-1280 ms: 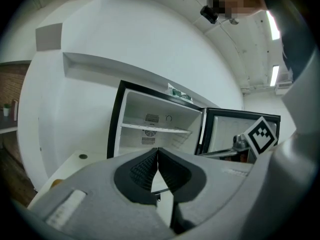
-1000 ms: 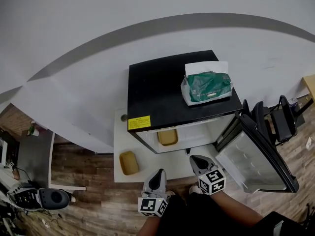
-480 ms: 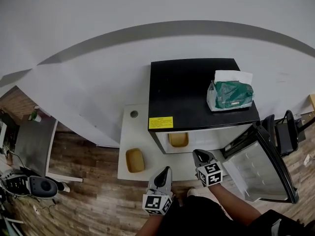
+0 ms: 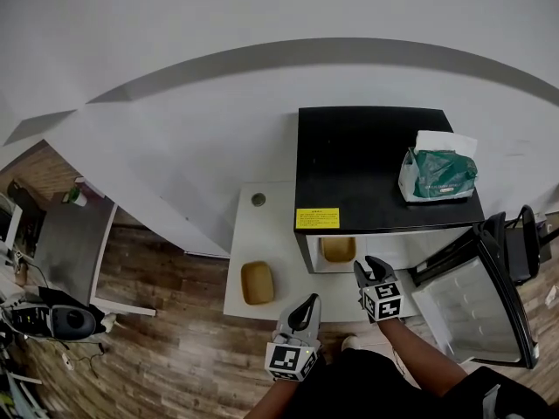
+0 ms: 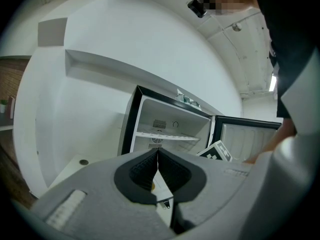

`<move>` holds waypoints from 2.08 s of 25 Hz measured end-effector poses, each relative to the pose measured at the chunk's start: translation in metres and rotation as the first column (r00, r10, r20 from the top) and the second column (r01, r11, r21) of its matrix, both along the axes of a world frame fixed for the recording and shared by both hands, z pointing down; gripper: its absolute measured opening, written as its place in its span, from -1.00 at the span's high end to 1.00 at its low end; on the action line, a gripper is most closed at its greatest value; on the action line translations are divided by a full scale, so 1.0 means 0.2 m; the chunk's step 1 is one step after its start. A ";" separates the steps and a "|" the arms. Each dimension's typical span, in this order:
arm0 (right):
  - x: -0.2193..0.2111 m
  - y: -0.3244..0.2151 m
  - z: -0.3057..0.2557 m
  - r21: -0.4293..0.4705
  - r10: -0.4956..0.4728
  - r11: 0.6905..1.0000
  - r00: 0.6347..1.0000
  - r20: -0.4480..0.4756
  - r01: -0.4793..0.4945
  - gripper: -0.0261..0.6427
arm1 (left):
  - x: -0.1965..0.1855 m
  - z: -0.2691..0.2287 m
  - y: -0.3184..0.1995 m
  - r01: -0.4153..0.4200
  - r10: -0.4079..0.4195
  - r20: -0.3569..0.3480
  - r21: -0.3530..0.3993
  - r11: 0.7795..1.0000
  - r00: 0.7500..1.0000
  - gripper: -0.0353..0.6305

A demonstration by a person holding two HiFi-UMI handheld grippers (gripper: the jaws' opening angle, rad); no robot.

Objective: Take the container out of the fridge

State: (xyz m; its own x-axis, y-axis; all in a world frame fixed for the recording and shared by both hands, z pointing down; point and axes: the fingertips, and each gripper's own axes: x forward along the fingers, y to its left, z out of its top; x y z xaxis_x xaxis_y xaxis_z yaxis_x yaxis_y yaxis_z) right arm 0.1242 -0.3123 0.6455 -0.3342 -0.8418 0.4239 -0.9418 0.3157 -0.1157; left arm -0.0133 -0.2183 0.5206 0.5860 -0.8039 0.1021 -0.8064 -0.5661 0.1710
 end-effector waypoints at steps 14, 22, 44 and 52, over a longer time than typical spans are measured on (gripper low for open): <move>-0.02 -0.23 0.18 -0.074 0.098 0.992 0.995 0.010 -0.097 -0.05 | -0.11 -0.01 -0.07 0.004 -0.004 -0.046 0.001 1.000 0.999 0.85; 0.02 -0.38 0.44 -0.149 0.069 0.985 0.994 -0.080 -0.081 -0.04 | -0.19 0.03 -0.04 0.037 -0.037 -0.043 -0.019 0.999 0.998 0.85; 0.06 -0.56 0.80 -0.360 0.087 0.927 0.994 -0.060 -0.103 -0.03 | -0.43 0.15 0.08 0.186 -0.192 -0.053 -0.102 0.977 0.980 0.85; 0.04 -0.56 0.84 -0.387 0.066 0.917 0.993 -0.095 -0.098 0.00 | -0.56 0.13 0.11 0.259 -0.263 -0.039 -0.080 0.963 0.964 0.85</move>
State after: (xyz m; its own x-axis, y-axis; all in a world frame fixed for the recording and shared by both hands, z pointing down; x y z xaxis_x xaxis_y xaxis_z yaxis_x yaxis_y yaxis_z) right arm 0.1327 -0.4244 0.8125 -0.2233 -0.6267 0.7466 -0.9735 0.1820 -0.1384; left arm -0.1254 -0.1964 0.5457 0.3628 -0.9207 0.1437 -0.9141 -0.3216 0.2470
